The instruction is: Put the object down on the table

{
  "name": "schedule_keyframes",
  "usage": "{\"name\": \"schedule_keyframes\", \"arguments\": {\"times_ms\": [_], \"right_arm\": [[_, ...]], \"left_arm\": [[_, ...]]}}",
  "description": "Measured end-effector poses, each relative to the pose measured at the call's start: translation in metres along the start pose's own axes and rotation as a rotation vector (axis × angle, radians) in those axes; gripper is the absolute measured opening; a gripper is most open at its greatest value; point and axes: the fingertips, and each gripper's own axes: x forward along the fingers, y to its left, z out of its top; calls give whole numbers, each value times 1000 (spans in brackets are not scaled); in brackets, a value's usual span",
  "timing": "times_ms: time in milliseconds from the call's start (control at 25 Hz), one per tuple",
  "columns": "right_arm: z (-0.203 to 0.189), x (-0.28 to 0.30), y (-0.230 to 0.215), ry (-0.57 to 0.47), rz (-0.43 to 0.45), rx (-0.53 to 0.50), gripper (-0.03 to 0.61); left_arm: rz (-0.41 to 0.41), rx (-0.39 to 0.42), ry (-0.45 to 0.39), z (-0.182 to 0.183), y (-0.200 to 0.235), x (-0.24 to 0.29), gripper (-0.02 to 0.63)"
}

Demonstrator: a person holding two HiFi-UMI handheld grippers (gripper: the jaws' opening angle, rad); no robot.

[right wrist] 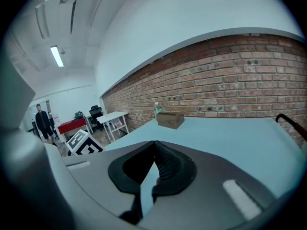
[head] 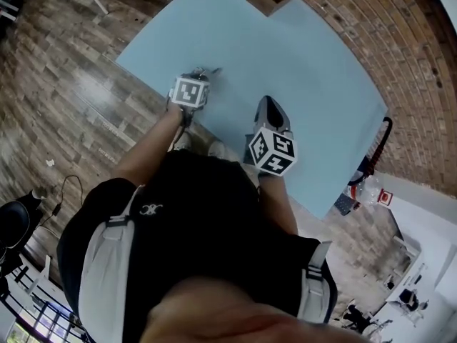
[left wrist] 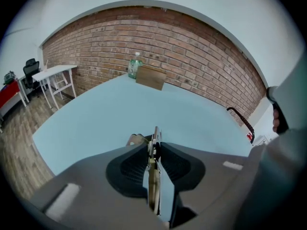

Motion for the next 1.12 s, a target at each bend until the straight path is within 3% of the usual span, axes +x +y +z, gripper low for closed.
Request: {"name": "schedule_keyframes", "arguments": {"times_ms": [400, 680, 920, 1120], "right_arm": [[-5, -3, -8, 17, -16, 1, 15], [-2, -3, -6, 13, -9, -5, 15], [-1, -3, -5, 12, -11, -7, 15], [-2, -4, -4, 15, -16, -10, 15]], "left_arm": [[3, -47, 46, -23, 10, 21, 54], [16, -54, 59, -24, 19, 25, 83], [63, -32, 49, -23, 35, 31, 138], [87, 54, -11, -8, 31, 25, 152]]}}
